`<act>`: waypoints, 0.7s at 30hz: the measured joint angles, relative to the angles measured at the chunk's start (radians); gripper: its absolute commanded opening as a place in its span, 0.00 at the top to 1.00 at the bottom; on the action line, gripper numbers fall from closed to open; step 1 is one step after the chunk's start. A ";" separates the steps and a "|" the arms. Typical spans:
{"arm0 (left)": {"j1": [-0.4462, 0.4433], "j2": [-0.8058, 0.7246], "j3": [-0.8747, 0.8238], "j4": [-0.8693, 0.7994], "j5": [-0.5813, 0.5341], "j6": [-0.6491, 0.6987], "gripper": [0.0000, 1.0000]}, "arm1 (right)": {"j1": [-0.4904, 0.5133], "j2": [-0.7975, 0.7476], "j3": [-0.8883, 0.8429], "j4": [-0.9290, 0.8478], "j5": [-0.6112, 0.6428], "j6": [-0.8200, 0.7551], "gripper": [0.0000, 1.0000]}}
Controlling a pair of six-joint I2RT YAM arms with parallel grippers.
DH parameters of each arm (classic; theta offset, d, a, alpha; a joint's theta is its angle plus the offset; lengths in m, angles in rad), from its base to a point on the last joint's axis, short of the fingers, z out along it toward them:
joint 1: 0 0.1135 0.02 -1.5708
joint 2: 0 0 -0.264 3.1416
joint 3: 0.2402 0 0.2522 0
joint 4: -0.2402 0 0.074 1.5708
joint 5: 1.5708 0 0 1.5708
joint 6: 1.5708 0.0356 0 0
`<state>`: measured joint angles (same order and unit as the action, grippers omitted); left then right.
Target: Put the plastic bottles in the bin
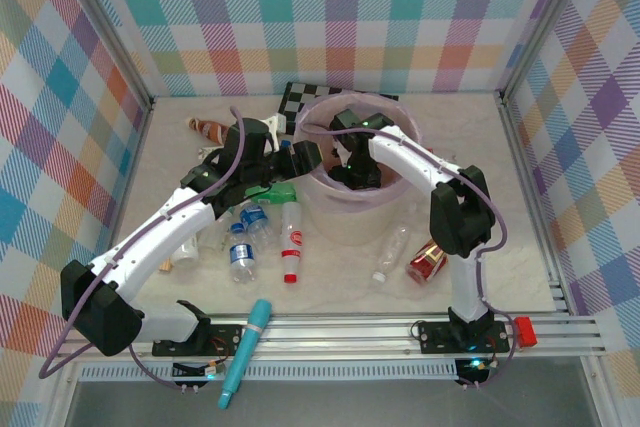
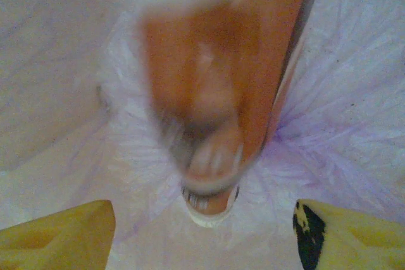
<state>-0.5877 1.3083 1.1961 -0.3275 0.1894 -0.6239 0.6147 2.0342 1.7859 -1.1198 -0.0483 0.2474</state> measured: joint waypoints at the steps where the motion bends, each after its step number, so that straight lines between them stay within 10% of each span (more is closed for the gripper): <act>1: 0.000 0.000 0.000 0.000 0.000 0.000 0.26 | 0.000 0.000 0.001 -0.003 0.000 0.000 0.21; 21: 0.000 0.005 0.000 0.010 -0.001 0.000 0.25 | -0.033 -0.333 0.325 -0.239 0.026 0.013 0.00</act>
<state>-0.5880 1.3136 1.1961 -0.3176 0.1886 -0.6235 0.5816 1.7016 2.1113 -1.3586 -0.0223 0.2607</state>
